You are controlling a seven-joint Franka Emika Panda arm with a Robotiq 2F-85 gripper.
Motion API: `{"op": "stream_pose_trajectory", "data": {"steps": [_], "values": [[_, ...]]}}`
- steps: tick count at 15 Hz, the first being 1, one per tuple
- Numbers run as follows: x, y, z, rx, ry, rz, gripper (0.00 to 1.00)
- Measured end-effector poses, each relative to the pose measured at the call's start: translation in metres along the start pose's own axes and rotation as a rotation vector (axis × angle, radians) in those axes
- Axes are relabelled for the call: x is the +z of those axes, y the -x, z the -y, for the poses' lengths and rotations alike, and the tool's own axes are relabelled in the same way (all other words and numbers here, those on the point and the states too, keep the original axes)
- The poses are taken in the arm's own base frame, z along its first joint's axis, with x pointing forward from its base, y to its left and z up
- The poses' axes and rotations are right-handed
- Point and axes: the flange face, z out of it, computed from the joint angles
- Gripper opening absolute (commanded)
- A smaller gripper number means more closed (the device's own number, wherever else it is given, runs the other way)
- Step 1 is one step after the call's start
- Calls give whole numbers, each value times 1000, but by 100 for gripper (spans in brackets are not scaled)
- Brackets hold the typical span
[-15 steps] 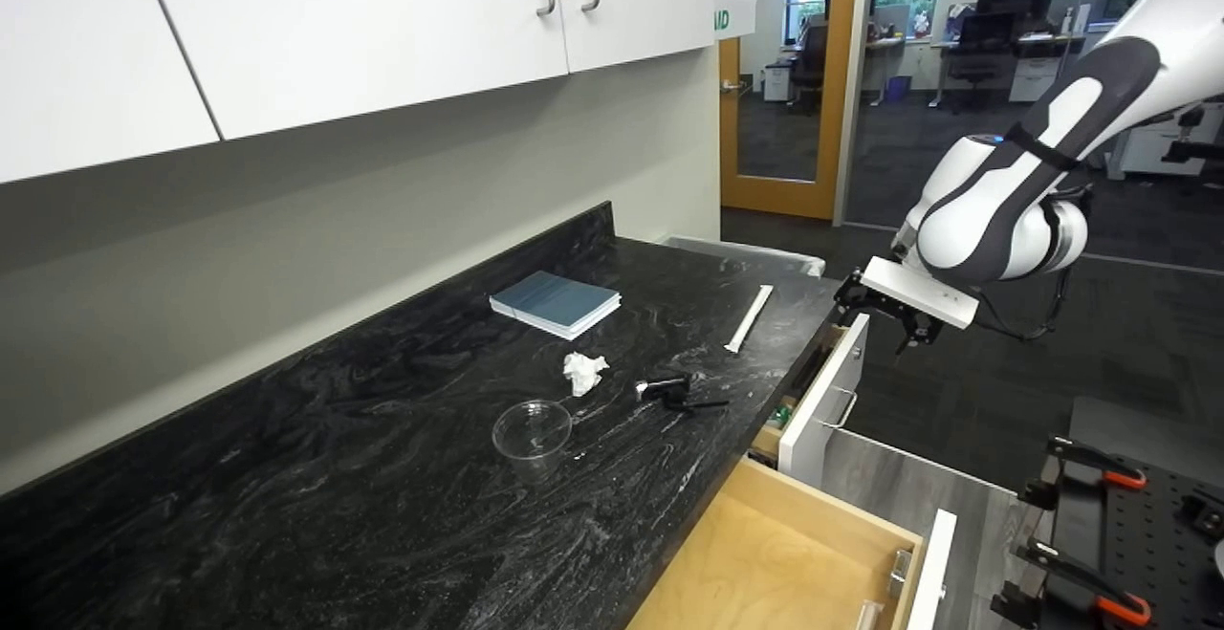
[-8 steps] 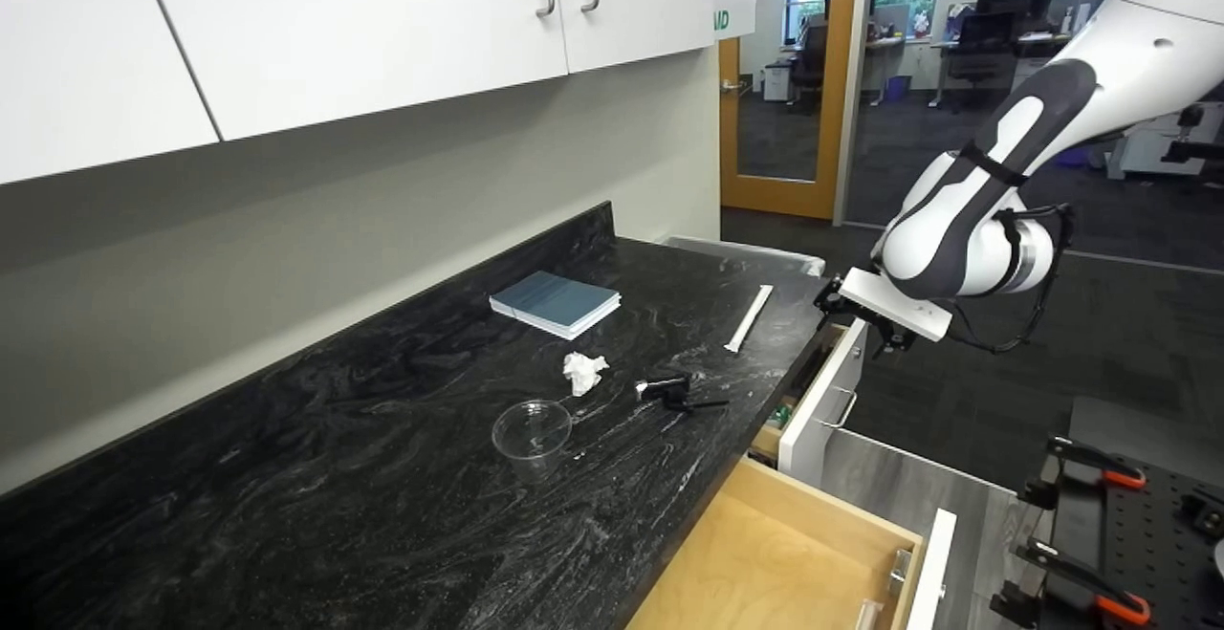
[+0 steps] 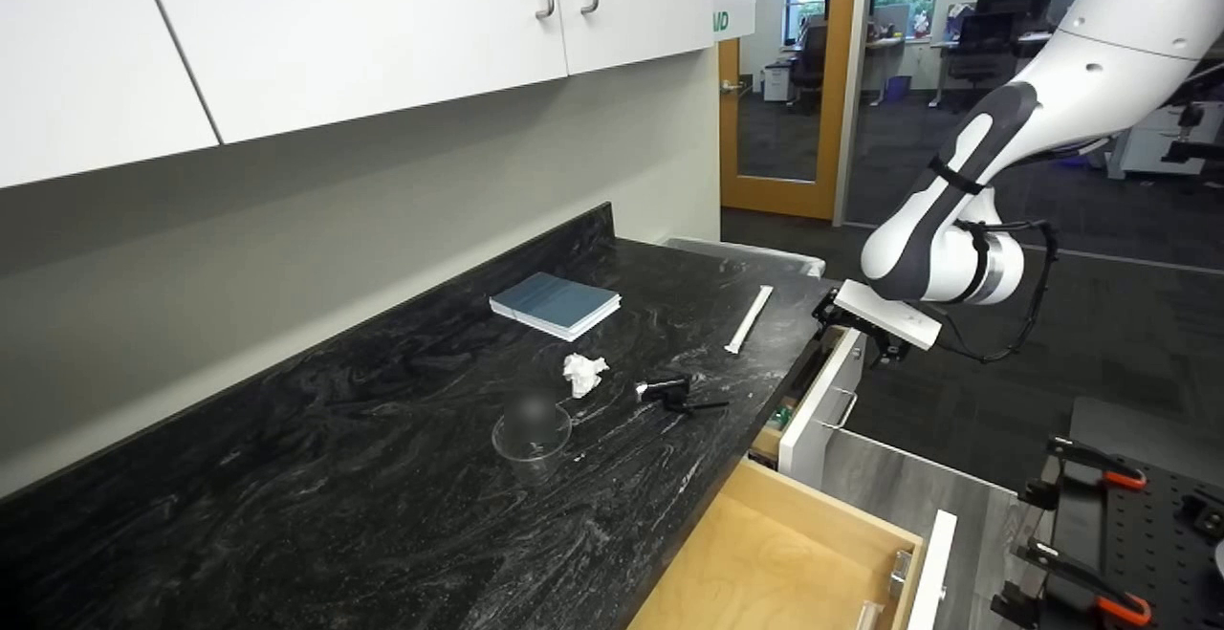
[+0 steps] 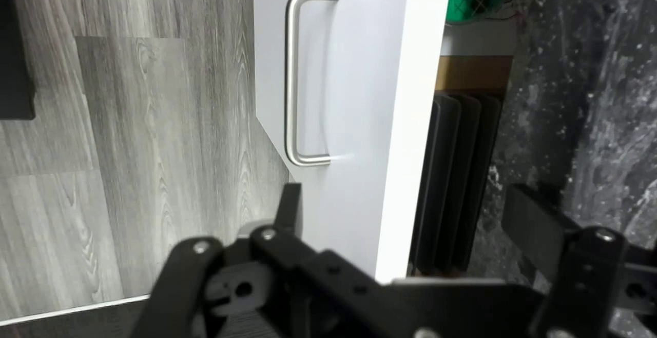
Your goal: Open the first and second top drawers from the right of the cabinet. Pick up the tape from the first drawer and put it in the second drawer.
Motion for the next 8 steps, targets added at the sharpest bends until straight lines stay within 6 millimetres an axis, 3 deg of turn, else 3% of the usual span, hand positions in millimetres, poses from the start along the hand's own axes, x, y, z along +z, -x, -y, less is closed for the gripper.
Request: {"op": "stream_pose_trajectory", "data": {"steps": [8], "values": [[12,2,-4,2,18,11,100]]}}
